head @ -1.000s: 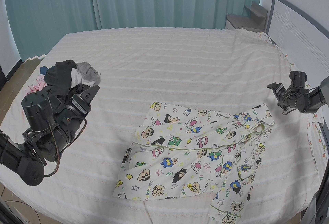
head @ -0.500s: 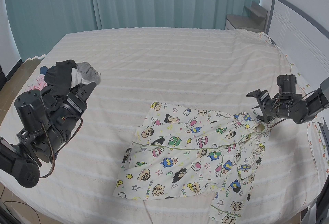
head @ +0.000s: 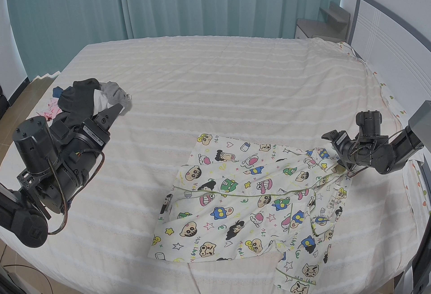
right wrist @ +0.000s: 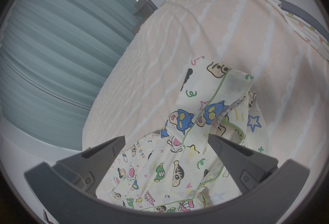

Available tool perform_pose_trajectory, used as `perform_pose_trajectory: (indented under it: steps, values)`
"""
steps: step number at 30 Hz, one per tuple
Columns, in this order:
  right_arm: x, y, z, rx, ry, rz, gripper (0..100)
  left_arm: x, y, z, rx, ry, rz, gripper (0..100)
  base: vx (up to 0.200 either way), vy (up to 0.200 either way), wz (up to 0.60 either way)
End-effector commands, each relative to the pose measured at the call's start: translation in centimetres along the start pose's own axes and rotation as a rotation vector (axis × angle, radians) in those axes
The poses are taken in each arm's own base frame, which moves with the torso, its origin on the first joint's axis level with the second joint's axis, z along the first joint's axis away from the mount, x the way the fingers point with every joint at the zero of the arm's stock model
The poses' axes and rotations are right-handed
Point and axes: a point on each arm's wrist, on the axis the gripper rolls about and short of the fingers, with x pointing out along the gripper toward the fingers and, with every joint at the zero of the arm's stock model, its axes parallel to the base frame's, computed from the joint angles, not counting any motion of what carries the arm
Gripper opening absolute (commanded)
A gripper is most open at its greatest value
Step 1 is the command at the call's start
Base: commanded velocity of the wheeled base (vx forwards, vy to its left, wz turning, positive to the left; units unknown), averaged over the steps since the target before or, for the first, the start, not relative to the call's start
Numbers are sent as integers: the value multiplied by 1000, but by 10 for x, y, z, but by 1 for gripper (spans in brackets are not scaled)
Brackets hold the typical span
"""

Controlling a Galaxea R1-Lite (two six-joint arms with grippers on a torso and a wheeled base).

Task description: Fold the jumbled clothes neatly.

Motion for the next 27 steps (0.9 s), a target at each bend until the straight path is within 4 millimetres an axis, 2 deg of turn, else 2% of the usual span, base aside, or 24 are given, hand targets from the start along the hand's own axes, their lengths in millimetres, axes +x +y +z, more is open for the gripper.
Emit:
perform_pose_trajectory:
  steps: [1,13,20,22,27]
  values:
    - [8,-6,-4,2,13,-19,100,0,0,0,-1,1,1,100,0,0,0]
    - [9,-12,-1,6,-8,-37,100,1,1,-1,0,5,4,100,0,0,0]
    - [20,-14,-1,-14,-25,-35,100,1,1,-1,0,5,6,100,0,0,0]
    - [33,-16,3,-17,-75,-62,100,1,1,-1,0,4,5,100,0,0,0]
    - [43,-21,4,-31,-84,-78,100,1,1,-1,0,5,6,100,0,0,0]
